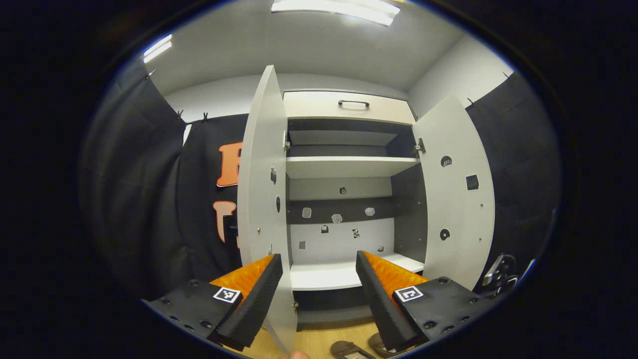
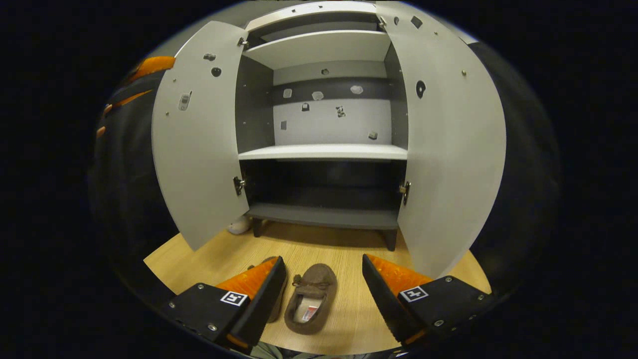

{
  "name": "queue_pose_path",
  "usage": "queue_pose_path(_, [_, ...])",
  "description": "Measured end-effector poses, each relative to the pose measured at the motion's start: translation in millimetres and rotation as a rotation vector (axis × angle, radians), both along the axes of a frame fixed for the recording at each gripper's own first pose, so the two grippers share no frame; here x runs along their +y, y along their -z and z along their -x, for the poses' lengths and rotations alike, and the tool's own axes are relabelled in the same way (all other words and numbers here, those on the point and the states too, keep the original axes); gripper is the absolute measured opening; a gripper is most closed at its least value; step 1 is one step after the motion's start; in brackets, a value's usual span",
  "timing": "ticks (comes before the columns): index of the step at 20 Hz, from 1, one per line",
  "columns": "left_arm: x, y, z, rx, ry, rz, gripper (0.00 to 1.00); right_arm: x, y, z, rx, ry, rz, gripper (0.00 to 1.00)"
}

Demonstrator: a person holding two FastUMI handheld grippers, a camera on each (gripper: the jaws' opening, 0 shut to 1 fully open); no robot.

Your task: Grab one shoe with the right hand and put it into the shoe cabinet, grab the other shoe with the left hand and put it into the shoe cabinet; then close the right door with the right hand and the left door with the left hand.

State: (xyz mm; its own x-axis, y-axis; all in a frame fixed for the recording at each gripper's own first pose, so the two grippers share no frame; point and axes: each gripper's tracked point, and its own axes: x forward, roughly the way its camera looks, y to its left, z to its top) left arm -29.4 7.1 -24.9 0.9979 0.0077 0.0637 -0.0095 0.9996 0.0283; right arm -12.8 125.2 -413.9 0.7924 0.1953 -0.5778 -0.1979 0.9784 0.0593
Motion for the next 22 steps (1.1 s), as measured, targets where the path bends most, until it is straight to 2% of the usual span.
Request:
queue_pose_path(4, [5, 3, -4, 0.007, -0.005, 0.003, 0.96, -10, 75, 7, 0.135, 0.035, 0.017, 0.95])
queue_pose_path(7, [11, 8, -10, 0.021, -0.016, 0.006, 0.96, -18, 111, 7, 0.200, 0.061, 0.033, 0.95])
queue_pose_path(10, [16, 13, -13, 0.027, -0.023, 0.010, 0.94, -11, 135, 9, 0.244, 0.052, 0.029, 0.95])
queue_pose_path(15, [24, 24, -19, 0.045, -0.033, 0.026, 0.99, -9, 171, 7, 0.326, 0.085, 0.012, 0.90])
queue_pose_path(16, [26, 25, -20, 0.047, -0.036, 0.026, 0.94, -11, 178, 4, 0.339, 0.099, 0.007, 0.88])
queue_pose_path(18, [27, 29, -22, 0.055, -0.040, 0.026, 0.94, -14, 188, -2, 0.355, 0.127, -0.004, 0.78])
queue_pose_path(20, [28, 31, -23, 0.057, -0.045, 0.019, 0.96, -9, 188, -5, 0.366, 0.131, -0.036, 0.61])
queue_pose_path(21, [27, 31, -22, 0.055, -0.043, 0.017, 0.96, -4, 186, -7, 0.374, 0.134, -0.055, 0.42])
queue_pose_path(22, [25, 31, -21, 0.055, -0.038, 0.022, 0.96, -7, 185, -9, 0.372, 0.154, -0.048, 0.30])
